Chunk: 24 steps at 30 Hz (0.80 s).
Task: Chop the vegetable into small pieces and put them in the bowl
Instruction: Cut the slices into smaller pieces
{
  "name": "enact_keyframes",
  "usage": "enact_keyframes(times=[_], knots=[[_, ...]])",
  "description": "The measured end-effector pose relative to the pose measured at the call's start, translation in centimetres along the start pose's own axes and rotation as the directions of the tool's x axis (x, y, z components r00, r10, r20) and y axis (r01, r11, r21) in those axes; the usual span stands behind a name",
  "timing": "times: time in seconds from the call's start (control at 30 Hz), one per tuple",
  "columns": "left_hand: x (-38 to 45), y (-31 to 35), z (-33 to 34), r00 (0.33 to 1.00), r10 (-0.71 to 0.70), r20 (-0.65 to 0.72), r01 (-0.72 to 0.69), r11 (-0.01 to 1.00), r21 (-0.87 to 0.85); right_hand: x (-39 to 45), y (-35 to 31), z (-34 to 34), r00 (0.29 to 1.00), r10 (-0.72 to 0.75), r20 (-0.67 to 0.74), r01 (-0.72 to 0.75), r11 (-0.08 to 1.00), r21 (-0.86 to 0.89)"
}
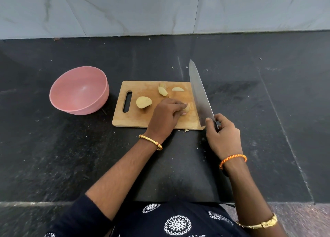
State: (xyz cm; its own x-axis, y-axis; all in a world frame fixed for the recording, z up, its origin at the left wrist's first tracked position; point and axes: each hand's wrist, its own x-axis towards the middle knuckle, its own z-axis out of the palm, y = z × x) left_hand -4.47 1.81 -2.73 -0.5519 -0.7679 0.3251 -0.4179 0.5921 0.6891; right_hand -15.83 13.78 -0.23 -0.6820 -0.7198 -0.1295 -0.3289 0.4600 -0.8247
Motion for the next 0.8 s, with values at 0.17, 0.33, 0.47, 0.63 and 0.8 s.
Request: enact_keyframes(times=[0.17,0.33,0.47,0.63,0.8], knots=[[0.1,-0.1,0.0,0.999,-0.006,-0.039,0.004,0.999,-0.033,-0.1,-0.6,1.0,0.999,-0.027,0.041,0.031,0.993,-0.117],[0.1,-0.1,0.0,0.999,-0.030,-0.027,0.028,0.997,-0.067,-0.2,-1.5,1.3,0.997,-0.068,0.040,0.074,0.979,-0.190],[0.2,-0.2,-0.1,0.999,-0.046,-0.009,0.045,0.996,-0.079,0.2,-2.0,1.4,0.995,-0.087,0.049,0.096,0.964,-0.247],[0.5,-0.1,-0.3,0.999,-0.051,-0.005,0.051,0.995,-0.082,0.2,-2.7,1.8,0.993,-0.068,0.098,0.100,0.926,-0.364],[0.3,0.1,-0.2,0.998,-0.056,-0.022,0.054,0.995,-0.078,-0.2,-3.8,2.0,0.987,-0.031,0.158,0.109,0.851,-0.514]])
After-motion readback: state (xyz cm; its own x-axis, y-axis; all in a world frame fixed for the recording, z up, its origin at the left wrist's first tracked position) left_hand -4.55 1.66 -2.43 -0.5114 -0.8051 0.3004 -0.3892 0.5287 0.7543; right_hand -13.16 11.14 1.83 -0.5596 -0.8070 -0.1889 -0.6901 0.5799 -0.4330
